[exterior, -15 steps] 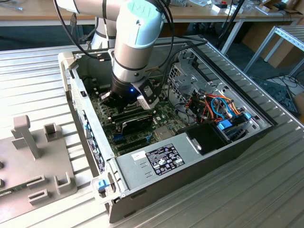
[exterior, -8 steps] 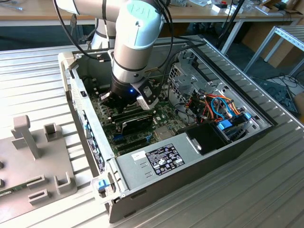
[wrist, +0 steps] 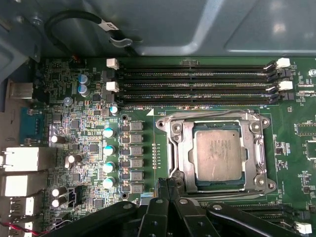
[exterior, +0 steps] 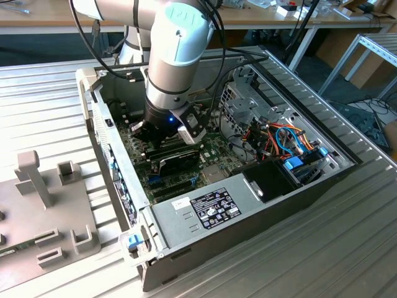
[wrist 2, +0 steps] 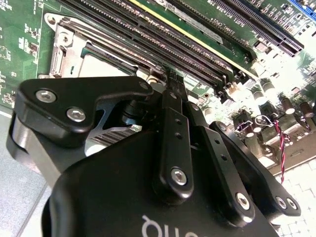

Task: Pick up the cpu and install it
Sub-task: 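Install the second cpu locking lever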

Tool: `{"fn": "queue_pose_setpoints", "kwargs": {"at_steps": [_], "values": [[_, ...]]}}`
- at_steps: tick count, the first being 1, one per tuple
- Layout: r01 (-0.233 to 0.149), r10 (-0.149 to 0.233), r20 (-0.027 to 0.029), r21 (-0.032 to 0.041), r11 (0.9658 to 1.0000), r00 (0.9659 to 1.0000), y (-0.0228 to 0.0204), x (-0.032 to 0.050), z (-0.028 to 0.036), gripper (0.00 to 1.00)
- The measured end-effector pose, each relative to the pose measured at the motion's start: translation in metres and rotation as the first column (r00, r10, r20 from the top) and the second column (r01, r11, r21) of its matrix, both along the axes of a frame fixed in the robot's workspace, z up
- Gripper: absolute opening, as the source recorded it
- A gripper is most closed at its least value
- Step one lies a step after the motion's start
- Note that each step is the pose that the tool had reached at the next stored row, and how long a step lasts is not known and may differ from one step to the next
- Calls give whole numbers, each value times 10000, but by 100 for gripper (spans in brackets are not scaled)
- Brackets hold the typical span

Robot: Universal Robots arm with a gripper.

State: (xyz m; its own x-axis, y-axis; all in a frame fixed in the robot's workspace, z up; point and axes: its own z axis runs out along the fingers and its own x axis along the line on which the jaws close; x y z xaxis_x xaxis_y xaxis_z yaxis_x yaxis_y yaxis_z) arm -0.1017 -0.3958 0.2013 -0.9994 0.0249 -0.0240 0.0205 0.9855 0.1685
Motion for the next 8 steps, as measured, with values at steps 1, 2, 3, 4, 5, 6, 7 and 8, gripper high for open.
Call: {"fn": "queue_pose_setpoints", "kwargs": {"at_steps": [1, 2, 3, 4, 5, 6, 7, 8], "values": [[0, 0, 0, -4, 10000, 10000, 0, 0, 0, 11], [2, -2, 2, -4, 10000, 10000, -3, -1, -1, 11], [3, -3, 2, -5, 10000, 10000, -5, -1, -1, 11], [2, -2, 1, -7, 10000, 10000, -8, 0, 0, 11], [1, -1, 0, -12, 10000, 10000, -11, 0, 1, 11], [1, -1, -1, -11, 10000, 10000, -13, -1, 1, 11], [0, 0, -1, -8, 10000, 10000, -18, 0, 1, 11], [1, -1, 0, -7, 10000, 10000, -19, 0, 2, 11]]}}
